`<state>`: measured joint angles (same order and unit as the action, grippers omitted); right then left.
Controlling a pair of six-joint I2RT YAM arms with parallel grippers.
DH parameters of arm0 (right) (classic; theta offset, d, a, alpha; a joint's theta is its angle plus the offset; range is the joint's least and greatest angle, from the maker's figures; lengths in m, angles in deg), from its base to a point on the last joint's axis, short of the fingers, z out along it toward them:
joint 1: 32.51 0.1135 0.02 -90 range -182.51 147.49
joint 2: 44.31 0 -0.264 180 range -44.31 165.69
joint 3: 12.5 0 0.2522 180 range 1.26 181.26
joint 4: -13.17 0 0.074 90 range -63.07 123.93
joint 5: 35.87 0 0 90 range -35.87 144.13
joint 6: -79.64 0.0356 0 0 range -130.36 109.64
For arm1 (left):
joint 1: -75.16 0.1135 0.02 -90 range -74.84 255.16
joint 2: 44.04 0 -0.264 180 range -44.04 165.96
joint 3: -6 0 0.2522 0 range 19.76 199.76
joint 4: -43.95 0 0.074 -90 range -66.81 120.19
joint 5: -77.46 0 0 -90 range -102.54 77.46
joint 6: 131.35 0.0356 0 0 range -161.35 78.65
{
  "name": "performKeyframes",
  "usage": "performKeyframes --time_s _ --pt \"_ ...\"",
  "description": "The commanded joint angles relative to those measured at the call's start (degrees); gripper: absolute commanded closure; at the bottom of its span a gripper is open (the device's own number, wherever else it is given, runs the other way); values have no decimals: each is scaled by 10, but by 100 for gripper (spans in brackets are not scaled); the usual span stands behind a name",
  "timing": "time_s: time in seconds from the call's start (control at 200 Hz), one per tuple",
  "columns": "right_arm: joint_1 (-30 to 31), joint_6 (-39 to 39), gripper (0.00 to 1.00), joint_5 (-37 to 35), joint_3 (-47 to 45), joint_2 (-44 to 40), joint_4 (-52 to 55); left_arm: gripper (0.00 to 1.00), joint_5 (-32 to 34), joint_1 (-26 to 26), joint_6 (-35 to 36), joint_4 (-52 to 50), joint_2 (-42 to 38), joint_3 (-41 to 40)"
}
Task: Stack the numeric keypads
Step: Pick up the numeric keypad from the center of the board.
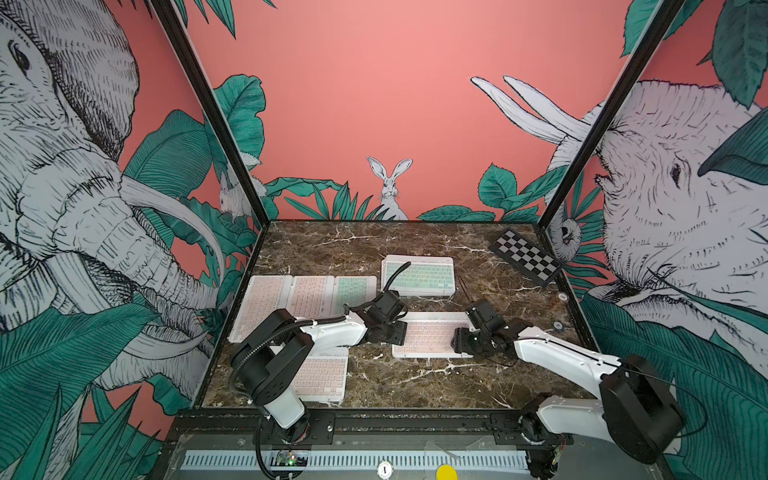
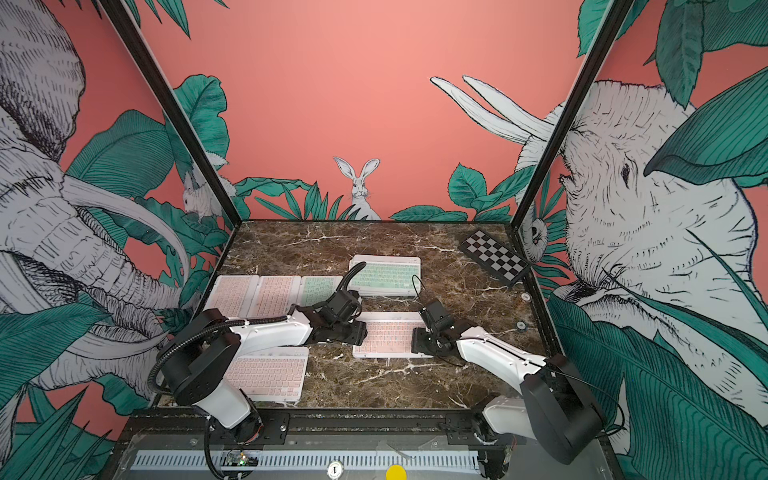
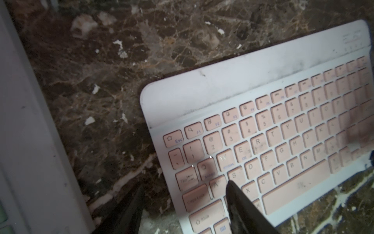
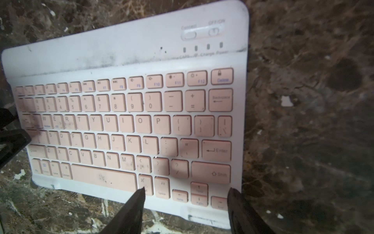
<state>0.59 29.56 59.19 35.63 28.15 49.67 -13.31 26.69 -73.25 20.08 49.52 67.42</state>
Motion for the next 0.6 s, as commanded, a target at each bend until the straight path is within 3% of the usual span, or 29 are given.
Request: performKeyframes --time_s 0.0,0.32,0.595 --pt "-18 -39 35 -26 27 4 29 34 2 -2 2 -19 5 5" --pt "-37 -83 36 -23 49 69 4 34 -8 -2 -7 0 6 0" --pt "-13 -47 37 24 16 71 -42 34 -16 -2 -7 4 20 8"
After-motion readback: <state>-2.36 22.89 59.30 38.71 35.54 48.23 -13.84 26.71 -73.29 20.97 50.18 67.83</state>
